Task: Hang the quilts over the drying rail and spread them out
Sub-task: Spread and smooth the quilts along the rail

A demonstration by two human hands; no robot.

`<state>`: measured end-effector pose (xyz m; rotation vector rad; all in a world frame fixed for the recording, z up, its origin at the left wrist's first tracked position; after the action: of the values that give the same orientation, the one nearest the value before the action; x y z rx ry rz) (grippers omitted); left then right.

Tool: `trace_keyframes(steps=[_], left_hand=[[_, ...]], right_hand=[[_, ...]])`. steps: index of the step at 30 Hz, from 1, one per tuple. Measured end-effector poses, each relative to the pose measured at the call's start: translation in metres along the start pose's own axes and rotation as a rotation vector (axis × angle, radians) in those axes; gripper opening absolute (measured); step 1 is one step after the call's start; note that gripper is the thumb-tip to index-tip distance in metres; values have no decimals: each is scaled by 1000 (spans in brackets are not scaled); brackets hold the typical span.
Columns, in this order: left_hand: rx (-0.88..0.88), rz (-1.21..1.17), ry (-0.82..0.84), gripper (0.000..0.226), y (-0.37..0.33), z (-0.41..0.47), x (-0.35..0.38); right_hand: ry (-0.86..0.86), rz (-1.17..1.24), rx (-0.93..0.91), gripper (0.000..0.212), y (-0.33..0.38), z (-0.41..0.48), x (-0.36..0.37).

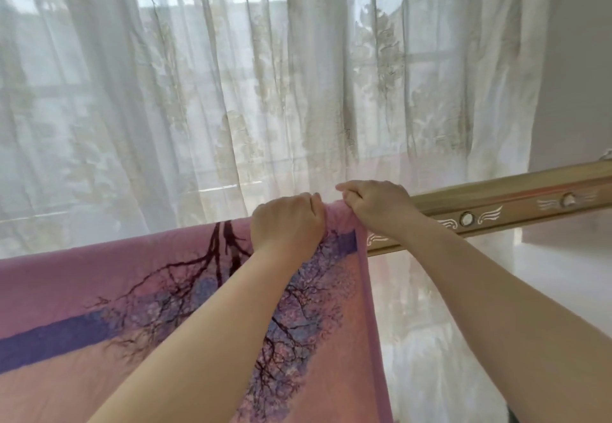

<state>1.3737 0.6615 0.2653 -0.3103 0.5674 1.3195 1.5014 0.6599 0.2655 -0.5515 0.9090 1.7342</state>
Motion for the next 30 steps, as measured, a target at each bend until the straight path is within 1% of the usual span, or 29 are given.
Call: trace_keyframes(steps=[2, 6, 8, 9, 11, 12, 13, 14, 16, 18, 20, 22, 25, 27, 30], left_hand=[[-4, 8, -3, 50, -1, 1, -1], [-62, -48, 60, 50, 7, 3, 0], [-74, -53, 68, 49, 10, 3, 0], [-80, -47, 71, 48, 12, 3, 0], [-99, -46, 79, 47, 19, 2, 0], [-107, -49, 89, 46, 23, 1, 0], [-111, -52, 102, 45, 27, 0, 1], [-111, -50, 120, 45, 32, -1, 3], [-105, -59, 173, 44, 39, -3, 7], [-105, -88, 232, 44, 46, -3, 11], [-115, -133, 275, 41, 54, -3, 14], [-126, -179, 273, 37, 60, 1, 17], [-176, -244, 199, 35, 68, 5, 13], [-190, -265, 163, 36, 67, 9, 12], [-183, -298, 172, 35, 54, 15, 15]], right_hand=[[1, 21, -26, 40, -7, 3, -4], [2, 51, -79, 45, -11, 8, -6], [-8, 77, -75, 48, -19, 9, -9], [-8, 71, -62, 45, -27, 11, -10], [14, -20, -16, 36, -50, 12, -11], [33, -90, 6, 35, -63, 11, -12], [36, -149, 16, 40, -75, 9, -14], [19, -182, 14, 48, -85, 6, -14], [-83, -176, -23, 57, -99, 2, -17], [-150, -127, -34, 56, -107, 1, -15], [-165, -122, -11, 49, -111, 2, -8], [-175, -142, 9, 51, -109, 4, -4], [-199, -163, -6, 66, -101, 5, -3], [-193, -175, -1, 67, -100, 6, -3], [-227, -201, -8, 70, -98, 3, -4]])
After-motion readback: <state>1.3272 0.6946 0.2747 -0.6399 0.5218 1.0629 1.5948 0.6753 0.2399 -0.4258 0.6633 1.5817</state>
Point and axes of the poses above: each hand's wrist, its own z-axis towards the middle knuckle, its own x-axis out of the palm, y = z × x, the point moved 9 cm from there along z, towards the middle knuckle, and after that the axes turned 10 degrees about -y, right-handed, at the moved point
